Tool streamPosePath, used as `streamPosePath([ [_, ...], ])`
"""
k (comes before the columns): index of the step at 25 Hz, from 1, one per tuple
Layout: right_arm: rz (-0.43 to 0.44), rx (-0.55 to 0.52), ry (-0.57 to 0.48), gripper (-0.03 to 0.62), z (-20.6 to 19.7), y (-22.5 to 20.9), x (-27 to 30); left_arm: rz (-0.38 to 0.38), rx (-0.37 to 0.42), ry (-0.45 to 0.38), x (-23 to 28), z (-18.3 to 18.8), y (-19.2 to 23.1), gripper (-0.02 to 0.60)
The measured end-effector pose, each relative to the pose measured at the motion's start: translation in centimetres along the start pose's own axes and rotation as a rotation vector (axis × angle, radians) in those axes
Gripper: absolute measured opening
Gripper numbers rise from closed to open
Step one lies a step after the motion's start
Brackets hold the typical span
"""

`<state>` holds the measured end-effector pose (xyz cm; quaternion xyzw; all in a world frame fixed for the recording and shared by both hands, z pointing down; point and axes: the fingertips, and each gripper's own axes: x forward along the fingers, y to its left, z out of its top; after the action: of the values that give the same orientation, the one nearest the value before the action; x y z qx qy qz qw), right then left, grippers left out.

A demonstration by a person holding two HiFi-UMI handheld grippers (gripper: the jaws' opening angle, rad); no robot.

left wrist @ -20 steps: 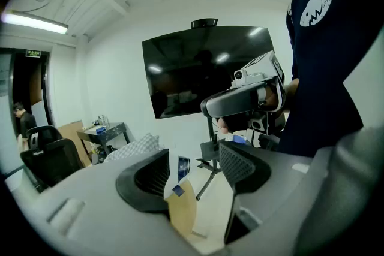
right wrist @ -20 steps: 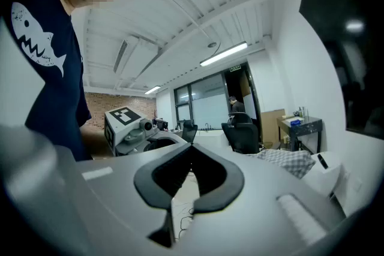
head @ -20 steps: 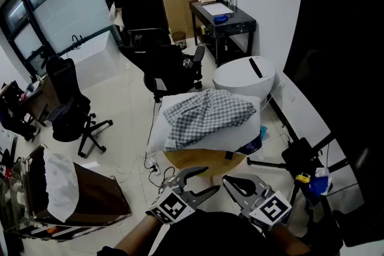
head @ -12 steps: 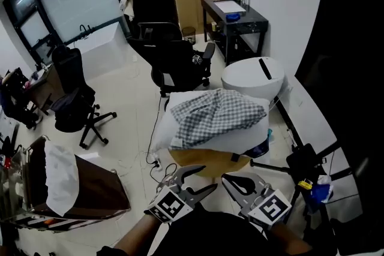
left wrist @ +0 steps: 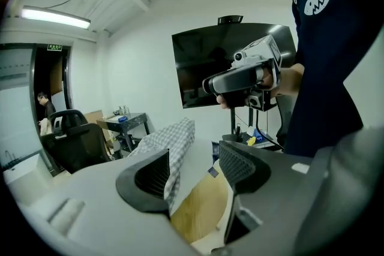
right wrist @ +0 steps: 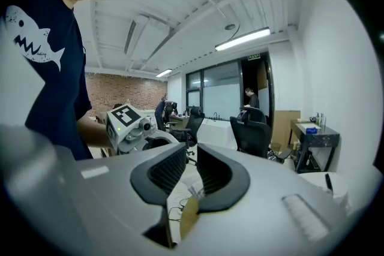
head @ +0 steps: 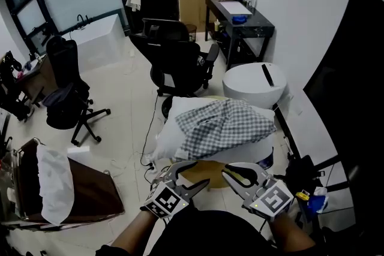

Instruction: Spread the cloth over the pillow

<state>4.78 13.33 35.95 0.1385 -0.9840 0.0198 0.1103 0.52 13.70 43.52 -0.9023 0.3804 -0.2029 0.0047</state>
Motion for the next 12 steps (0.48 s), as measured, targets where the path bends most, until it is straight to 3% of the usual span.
streamPosePath([
  [12, 0.018, -0.175, 0.097, 0.104, 2.7, -6.6, 11.6, 0.003, -0.038, 0.067, -0.7, -5.6, 10.0, 0.250],
])
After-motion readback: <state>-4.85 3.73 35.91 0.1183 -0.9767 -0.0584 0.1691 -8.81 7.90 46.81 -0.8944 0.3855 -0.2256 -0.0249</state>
